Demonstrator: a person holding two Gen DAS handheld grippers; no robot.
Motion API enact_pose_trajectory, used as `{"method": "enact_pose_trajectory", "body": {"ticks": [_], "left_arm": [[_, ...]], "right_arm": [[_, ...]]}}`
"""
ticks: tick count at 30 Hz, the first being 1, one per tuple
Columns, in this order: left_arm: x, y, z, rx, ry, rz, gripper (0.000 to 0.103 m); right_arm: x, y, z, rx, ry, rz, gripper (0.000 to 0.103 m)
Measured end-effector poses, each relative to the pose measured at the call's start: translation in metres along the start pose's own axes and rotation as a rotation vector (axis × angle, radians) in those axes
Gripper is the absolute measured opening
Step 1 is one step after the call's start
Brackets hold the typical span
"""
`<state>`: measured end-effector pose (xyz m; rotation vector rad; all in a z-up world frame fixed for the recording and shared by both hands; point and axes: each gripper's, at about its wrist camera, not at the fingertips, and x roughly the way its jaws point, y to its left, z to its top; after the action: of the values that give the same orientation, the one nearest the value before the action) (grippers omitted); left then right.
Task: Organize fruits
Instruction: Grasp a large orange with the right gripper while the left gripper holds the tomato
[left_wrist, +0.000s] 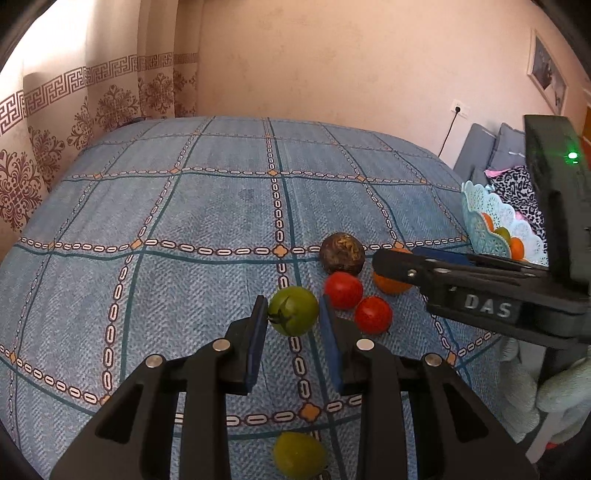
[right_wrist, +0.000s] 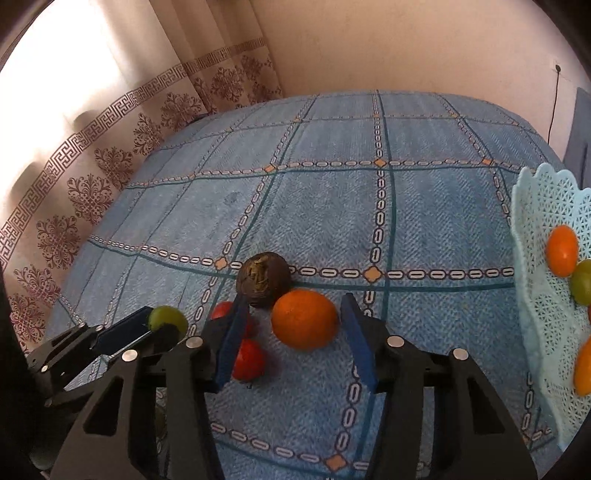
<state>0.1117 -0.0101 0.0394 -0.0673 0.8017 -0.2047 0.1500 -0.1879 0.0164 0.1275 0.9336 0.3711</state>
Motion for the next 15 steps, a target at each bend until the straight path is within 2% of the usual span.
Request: {"method": "enact_pose_trajectory", "body": {"ticks": [2,7,15], "left_arm": [[0.0,0.0,0.0,0.0,0.001,-0.001,0.029],[0.002,0.0,0.0,0.0,0.009,-0.002,0.029],[0.002,0.001,0.0,-0.001,0.005,-0.002,0.029]], "right_arm": [[0.005,-0.001,-0.001,0.002,0.009,-0.005,0.053],[0.013,-0.004,-0.002,0.007,0.033,-0.01,0.041],[0.007,0.0,-0.005,-0.008,0.02,-0.013,0.039]]}}
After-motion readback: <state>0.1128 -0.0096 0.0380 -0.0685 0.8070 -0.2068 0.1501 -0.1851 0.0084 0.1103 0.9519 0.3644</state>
